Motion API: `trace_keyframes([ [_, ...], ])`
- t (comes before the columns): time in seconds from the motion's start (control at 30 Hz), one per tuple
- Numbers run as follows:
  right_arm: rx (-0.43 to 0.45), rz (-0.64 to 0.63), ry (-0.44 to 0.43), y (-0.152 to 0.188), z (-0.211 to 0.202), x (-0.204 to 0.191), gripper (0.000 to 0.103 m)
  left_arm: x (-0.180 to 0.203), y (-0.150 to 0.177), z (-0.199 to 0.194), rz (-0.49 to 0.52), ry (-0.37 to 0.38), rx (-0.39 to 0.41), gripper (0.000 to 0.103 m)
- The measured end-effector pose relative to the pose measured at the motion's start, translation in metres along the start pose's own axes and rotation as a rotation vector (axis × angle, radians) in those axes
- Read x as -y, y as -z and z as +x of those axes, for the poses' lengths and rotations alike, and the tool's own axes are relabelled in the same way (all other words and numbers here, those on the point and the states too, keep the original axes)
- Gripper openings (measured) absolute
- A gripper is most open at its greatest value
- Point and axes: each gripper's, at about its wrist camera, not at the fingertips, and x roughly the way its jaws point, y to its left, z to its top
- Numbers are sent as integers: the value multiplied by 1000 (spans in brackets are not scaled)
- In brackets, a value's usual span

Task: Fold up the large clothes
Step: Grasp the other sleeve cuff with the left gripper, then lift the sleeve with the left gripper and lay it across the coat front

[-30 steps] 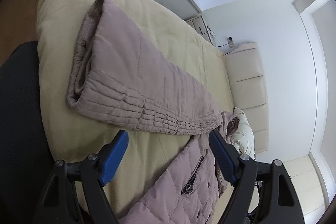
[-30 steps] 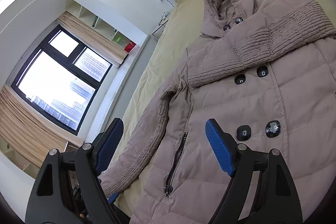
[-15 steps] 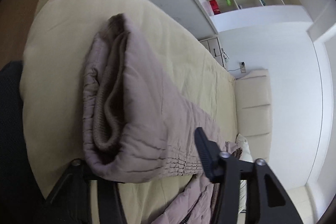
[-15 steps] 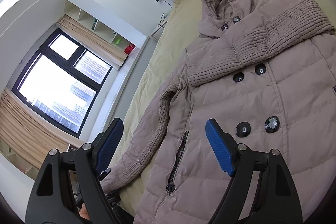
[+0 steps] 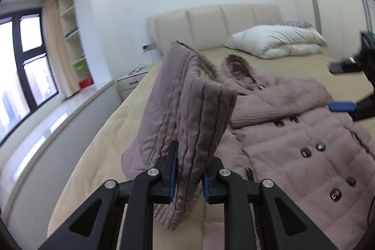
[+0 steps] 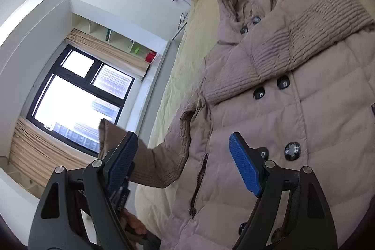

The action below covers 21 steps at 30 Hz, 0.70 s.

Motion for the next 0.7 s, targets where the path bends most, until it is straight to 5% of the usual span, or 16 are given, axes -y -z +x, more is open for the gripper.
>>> trace_keyframes([
  [0.13, -135, 81, -99, -3, 26, 4, 80, 52, 2, -2, 177, 49, 26, 19],
  [0.27, -227, 74, -146, -7, 52, -12, 80, 63, 6, 1, 239, 58, 12, 19],
  [0.4, -318, 2, -97, -8, 82, -34, 80, 60, 7, 0, 266, 67, 21, 19],
  [0.43, -336, -1, -80, -8, 90, -35, 77, 60, 7, 0, 270, 68, 23, 19],
  [0.57, -398, -9, -51, -11, 114, -37, 32, 60, 9, 1, 257, 69, 26, 19],
  [0.7, -396, -68, -17, -14, 114, -49, 20, 60, 14, -1, 233, 62, 44, 28],
])
